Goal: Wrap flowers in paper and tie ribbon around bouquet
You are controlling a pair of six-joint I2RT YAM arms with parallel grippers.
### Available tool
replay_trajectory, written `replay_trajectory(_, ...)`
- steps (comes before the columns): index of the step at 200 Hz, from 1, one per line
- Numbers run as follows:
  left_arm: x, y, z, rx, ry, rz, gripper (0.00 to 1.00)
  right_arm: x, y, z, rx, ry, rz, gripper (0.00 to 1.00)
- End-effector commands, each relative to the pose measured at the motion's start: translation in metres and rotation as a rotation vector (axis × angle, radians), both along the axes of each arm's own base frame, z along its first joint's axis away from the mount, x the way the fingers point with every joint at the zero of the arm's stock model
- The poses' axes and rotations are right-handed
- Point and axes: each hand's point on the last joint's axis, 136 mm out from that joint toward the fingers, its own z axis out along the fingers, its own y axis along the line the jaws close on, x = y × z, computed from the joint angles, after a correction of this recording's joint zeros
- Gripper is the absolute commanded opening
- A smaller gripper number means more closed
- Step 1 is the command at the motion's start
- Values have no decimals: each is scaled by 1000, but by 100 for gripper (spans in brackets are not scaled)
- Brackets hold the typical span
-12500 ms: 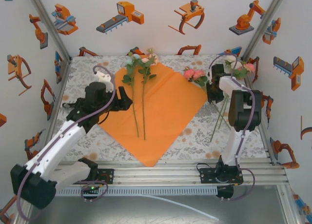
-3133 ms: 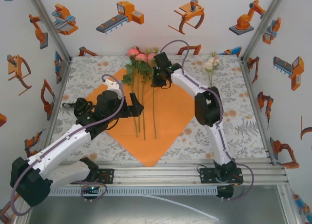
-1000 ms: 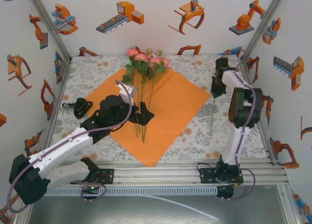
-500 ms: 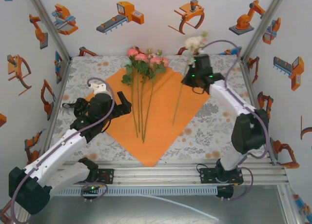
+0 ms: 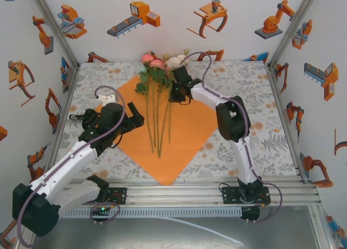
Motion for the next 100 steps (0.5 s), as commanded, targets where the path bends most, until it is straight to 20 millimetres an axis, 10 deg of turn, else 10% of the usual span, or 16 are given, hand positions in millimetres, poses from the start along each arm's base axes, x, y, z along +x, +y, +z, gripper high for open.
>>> replay_trajectory(1,-1,-1,-8,-15,32,1,100,2,3,2,-56,-15,25,12)
replay_trajectory(24,-1,0,-12,-6,45,3,100,-2,5,6,-66,1,66,27)
replay_trajectory(100,9,-14,-32,21,100,-55,97,-34,-36,105,-107,-165,58,44)
